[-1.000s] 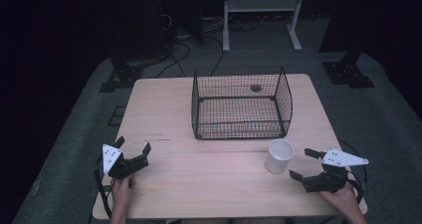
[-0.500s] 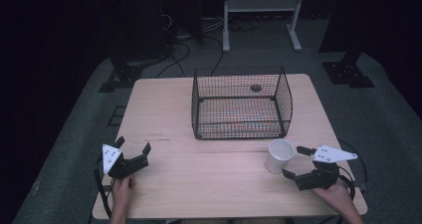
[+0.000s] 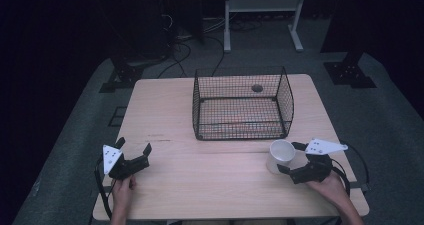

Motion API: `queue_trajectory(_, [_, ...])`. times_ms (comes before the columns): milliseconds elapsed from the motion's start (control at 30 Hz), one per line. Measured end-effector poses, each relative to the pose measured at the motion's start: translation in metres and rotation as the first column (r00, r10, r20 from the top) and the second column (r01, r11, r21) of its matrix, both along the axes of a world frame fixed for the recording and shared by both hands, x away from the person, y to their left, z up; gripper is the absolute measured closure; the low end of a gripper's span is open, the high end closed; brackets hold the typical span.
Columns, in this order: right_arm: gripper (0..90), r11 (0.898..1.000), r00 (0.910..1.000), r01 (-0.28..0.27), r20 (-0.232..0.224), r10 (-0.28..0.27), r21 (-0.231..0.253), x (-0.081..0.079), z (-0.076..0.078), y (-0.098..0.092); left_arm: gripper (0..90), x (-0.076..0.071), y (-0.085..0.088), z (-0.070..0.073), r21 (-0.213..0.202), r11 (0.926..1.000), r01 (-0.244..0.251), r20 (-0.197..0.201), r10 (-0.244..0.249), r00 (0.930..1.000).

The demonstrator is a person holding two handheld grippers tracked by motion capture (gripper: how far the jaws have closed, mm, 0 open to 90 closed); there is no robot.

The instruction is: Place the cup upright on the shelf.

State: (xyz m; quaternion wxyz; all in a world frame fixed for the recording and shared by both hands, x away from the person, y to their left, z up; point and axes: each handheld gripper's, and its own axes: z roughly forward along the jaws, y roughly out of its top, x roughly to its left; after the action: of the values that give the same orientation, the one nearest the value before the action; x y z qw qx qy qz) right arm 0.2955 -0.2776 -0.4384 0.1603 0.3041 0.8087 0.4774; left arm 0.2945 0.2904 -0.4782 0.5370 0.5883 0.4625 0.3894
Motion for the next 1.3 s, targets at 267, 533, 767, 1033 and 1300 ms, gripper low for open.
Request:
queue_trajectory(267, [7.4,1.000,1.0000,0.001,-0.010,-0.001,-0.015,0.006,-0.003,0.005,0.0,0.000,0.000,0.000,0.000,1.0000,0.000,0.000,0.000,1.0000])
queue_trajectory(533, [19.1,1.000,0.9999,-0.007,-0.011,0.007,0.002,0.009,-0.003,0.005,0.0,0.000,0.000,0.000,0.000,1.0000,0.000,0.000,0.000,1.0000])
queue_trajectory(767, [19.9,1.000,0.9999,-0.008,-0.015,0.008,0.013,0.009,-0.002,0.002,0.0,0.000,0.000,0.000,0.002,1.0000,0.000,0.000,0.000,1.0000])
queue_trajectory(1033, [20.0,0.998,0.9988,-0.043,-0.024,0.044,0.038,0.012,0.016,-0.001,0.0,0.000,0.000,0.000,0.002,1.0000,0.000,0.000,0.000,1.0000])
queue_trajectory(1300, [20.0,0.995,0.9958,-0.088,-0.025,0.089,0.042,0.019,0.032,0.004,0.0,0.000,0.000,0.000,0.002,1.0000,0.000,0.001,0.000,1.0000])
